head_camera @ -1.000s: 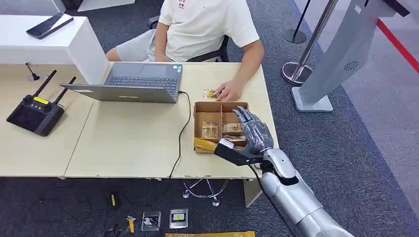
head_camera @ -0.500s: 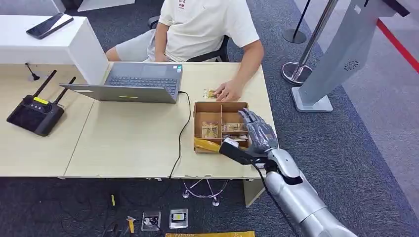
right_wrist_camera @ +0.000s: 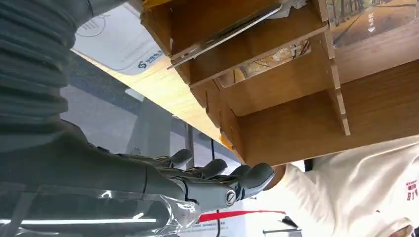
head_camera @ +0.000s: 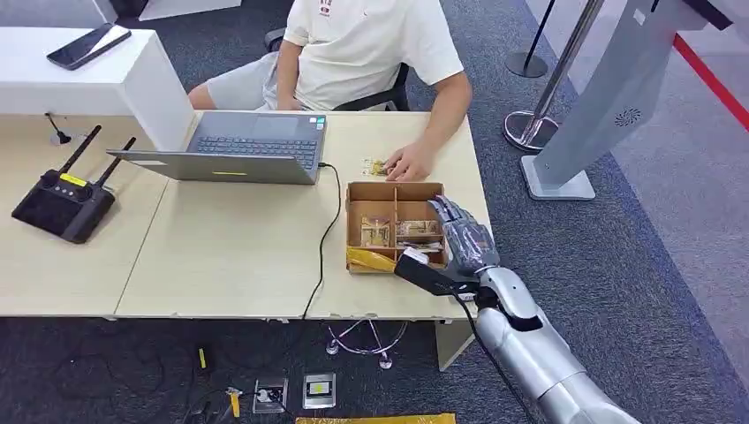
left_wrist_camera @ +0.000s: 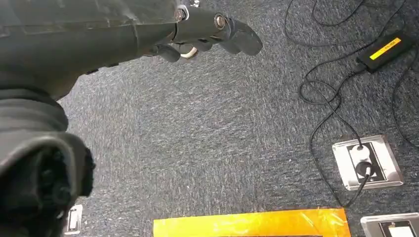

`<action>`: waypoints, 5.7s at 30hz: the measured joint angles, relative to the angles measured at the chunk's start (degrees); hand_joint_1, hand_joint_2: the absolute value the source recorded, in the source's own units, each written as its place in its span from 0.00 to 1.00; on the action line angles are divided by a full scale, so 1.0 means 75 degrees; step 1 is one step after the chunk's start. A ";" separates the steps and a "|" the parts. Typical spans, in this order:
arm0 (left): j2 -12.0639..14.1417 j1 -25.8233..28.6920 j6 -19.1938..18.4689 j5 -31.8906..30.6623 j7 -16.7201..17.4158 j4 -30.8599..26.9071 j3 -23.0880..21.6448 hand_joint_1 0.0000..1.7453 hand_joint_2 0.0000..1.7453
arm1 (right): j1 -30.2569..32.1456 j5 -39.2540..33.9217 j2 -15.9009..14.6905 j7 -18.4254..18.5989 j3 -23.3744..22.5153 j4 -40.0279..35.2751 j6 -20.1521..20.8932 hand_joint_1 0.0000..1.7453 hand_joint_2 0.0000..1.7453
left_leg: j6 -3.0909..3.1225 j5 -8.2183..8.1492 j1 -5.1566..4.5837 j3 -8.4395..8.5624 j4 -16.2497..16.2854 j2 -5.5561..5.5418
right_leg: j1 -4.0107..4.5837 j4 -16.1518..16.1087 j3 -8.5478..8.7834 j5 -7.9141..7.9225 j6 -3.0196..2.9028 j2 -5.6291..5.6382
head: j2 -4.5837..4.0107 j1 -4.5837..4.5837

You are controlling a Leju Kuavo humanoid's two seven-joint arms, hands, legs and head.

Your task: Pass the card to the sensor for recognition and then transmit it.

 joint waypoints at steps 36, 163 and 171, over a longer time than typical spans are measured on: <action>0.0000 -0.0010 -0.0076 -0.0073 0.0000 0.0000 0.0000 0.00 0.00 | -0.0090 -0.0213 0.0000 0.0003 0.0102 0.0437 0.0102 1.00 1.00 | 0.0000 0.0000 0.0000 0.0000 0.0000 0.0000 | 0.0000 0.0000 0.0001 0.0000 0.0000 -0.0001 | 0.0000 0.0000; -0.0108 -0.0130 -0.0134 -0.0341 0.0029 -0.0017 -0.0003 0.00 0.00 | -0.0491 -0.0038 0.0172 -0.0300 0.0201 0.0035 0.1250 1.00 1.00 | -0.0001 -0.0001 0.0000 0.0007 0.0000 0.0011 | 0.0000 0.0001 0.0003 0.0001 0.0000 0.0017 | 0.0000 0.0000; -0.0108 -0.0154 -0.0117 -0.0556 0.0087 -0.0017 -0.0003 0.00 0.00 | -0.0659 -0.0044 0.0123 -0.0277 -0.0012 0.0023 0.0860 1.00 1.00 | -0.0001 -0.0001 0.0000 0.0010 0.0001 0.0011 | 0.0000 0.0001 0.0003 0.0002 0.0001 0.0019 | 0.0000 0.0000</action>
